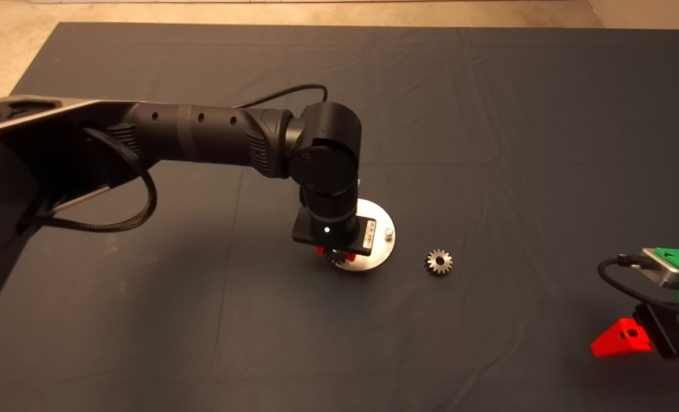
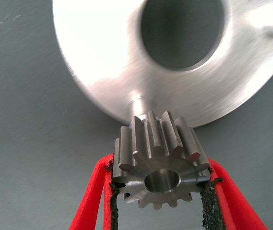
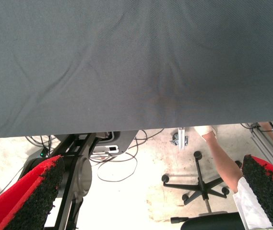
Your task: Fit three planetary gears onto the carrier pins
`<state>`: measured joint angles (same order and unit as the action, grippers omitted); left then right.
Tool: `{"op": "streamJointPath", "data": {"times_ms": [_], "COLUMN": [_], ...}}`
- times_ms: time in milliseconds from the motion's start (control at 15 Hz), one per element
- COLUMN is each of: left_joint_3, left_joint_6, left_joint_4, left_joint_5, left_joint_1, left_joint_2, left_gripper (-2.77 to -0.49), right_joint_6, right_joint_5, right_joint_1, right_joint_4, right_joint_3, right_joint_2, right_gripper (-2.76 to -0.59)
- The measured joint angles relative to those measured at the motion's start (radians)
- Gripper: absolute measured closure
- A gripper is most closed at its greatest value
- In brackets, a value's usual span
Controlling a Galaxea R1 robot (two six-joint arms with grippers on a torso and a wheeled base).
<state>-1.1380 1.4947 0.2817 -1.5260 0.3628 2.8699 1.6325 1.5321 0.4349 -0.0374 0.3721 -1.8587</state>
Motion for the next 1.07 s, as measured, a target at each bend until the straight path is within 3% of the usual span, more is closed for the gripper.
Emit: {"op": "streamJointPath", "data": {"times_ms": [200, 1067], "left_joint_3": [-0.034, -0.036], "left_joint_6": [-0.012, -0.013], "left_joint_4": [0.0, 0.0], "left_joint_5": [0.002, 0.009], "left_joint_1": [0.0, -0.009], "left_joint_2": [0.022, -0.008], "left_gripper": [-0.83, -0.83], "right_joint_6": [0.0, 0.0], "right_joint_5": [0.001, 0.001], "right_joint_1": [0.0, 0.0], "right_joint_4": [0.0, 0.0], "right_joint_3": [0.0, 0.0], "right_joint_2": [0.001, 0.002], "right_gripper": [-2.75, -2.75]}}
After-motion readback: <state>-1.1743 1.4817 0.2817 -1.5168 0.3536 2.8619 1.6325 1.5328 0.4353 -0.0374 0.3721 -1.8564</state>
